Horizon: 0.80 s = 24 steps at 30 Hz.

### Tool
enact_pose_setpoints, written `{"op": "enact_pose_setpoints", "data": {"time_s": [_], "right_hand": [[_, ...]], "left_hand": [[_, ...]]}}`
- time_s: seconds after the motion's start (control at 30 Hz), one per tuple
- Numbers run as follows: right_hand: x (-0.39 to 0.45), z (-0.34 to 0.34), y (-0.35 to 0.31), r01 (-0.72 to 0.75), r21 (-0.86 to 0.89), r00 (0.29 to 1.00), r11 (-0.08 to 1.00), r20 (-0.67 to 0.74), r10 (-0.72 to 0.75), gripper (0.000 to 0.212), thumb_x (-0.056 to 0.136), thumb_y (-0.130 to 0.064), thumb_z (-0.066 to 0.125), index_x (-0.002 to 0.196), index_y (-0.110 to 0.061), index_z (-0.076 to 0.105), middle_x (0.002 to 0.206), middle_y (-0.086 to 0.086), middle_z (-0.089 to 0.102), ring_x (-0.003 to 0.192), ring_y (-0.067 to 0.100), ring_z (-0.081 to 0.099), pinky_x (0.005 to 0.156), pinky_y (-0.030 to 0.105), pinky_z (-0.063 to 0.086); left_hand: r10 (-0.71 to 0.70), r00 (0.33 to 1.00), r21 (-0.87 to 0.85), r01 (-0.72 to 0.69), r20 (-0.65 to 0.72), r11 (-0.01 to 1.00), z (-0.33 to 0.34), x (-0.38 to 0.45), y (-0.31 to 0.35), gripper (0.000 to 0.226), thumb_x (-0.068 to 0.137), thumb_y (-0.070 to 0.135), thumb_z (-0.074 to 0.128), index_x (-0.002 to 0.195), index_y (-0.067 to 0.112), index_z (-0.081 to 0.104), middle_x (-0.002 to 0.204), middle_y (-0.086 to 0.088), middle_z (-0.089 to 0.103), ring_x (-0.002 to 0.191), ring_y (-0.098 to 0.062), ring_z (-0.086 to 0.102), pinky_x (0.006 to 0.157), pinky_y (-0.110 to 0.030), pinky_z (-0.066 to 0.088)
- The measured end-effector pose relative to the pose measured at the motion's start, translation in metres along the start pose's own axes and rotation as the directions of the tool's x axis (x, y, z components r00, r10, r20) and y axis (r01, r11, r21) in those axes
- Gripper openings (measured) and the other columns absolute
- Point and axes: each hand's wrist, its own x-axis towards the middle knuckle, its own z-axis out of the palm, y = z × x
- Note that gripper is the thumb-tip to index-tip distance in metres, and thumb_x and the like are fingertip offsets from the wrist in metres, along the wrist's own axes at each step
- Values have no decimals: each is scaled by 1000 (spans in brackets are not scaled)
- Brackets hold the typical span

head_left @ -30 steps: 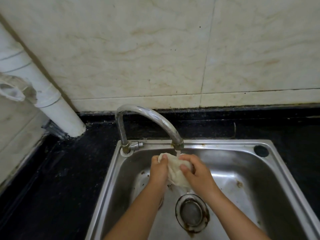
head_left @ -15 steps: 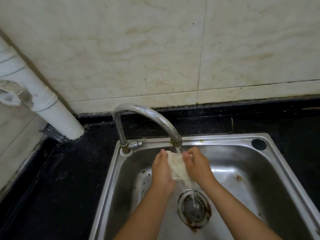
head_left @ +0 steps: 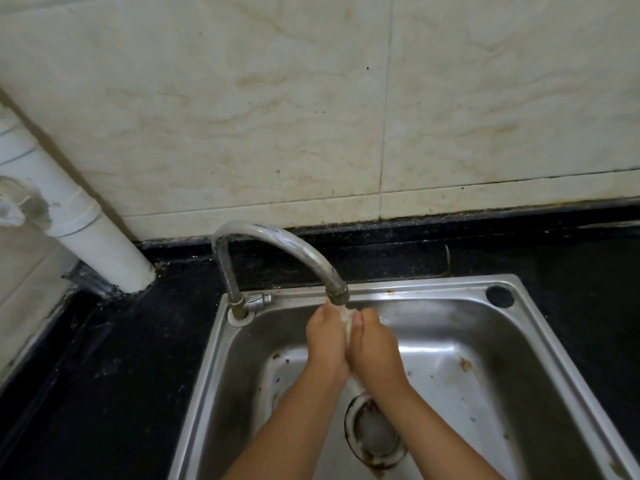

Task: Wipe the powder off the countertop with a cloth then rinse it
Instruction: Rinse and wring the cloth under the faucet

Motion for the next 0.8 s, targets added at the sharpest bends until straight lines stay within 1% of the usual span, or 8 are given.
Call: {"op": "enact_pose_setpoints", "data": {"time_s": [0.07, 0.2, 0.27, 0.33, 0.5, 0.57, 0.67, 0.8], "right_hand": [[15, -2, 10, -81, -21, 996, 996, 21, 81, 27, 101, -23, 28, 80, -12, 42, 71, 3, 49, 77, 25, 53, 65, 34, 36], [24, 1, 11, -21, -68, 1000, 997, -9, 21, 29, 101, -20, 29, 92, -3, 50, 84, 13, 58, 82, 27, 55, 61, 26, 30], [22, -6, 10, 0, 50, 1000, 999, -15, 1, 27, 100, -18, 33, 76, -9, 42, 72, 6, 50, 74, 23, 47, 54, 27, 27], [14, -13, 7, 57, 71, 998, 996, -13, -56, 32, 99, -16, 36, 67, -18, 34, 63, -3, 41, 63, 16, 41, 52, 17, 32], [-21, -9, -9, 220, -27, 964, 975, 157, -213, 33, 98, -19, 36, 68, -29, 29, 64, -12, 39, 57, 0, 39, 55, 13, 36], [-18, -4, -6, 164, -113, 979, 980, 139, -148, 28, 100, -23, 30, 73, -25, 33, 69, -7, 44, 61, 6, 42, 54, 18, 32], [9, -11, 8, -8, -184, 999, 983, -33, 2, 23, 101, -22, 27, 87, -10, 40, 83, 14, 55, 75, 26, 51, 60, 26, 26], [23, -7, 24, -4, -266, 1000, 964, -8, 2, 31, 101, -19, 30, 94, 1, 52, 90, 20, 61, 86, 32, 58, 62, 27, 29]], "left_hand": [[-23, 1000, -7, 23, 22, 1000, 1, -7, -8, 30, 97, 12, 41, 69, 10, 52, 56, -5, 55, 51, -15, 52, 52, -23, 42], [-99, 995, -160, 97, 0, 982, -9, -2, -3, 30, 98, 20, 38, 81, 3, 55, 68, -14, 59, 60, -22, 60, 62, -31, 48], [-67, 997, -128, 61, -40, 990, -16, 0, 0, 23, 98, 20, 39, 89, 4, 53, 76, -14, 58, 67, -24, 58, 63, -31, 48], [-36, 997, -93, 29, -67, 995, -22, 4, 0, 13, 96, 16, 45, 88, 8, 52, 79, -12, 58, 69, -22, 56, 62, -31, 48], [-66, 997, -70, 63, -33, 996, -16, 12, -6, 26, 96, 21, 45, 75, 8, 53, 68, -10, 52, 62, -20, 50, 61, -31, 42], [-97, 995, -81, 96, -5, 992, -5, 9, -6, 34, 97, 27, 41, 70, 10, 53, 65, -8, 51, 59, -18, 49, 58, -29, 41], [-134, 990, -54, 136, 35, 989, 4, 5, -11, 33, 98, 28, 41, 74, 10, 55, 66, -8, 55, 64, -20, 54, 65, -28, 45], [-197, 980, -66, 198, 28, 978, -7, 6, -19, 34, 98, 30, 36, 80, 8, 54, 76, -15, 57, 77, -27, 58, 78, -35, 48]]}}
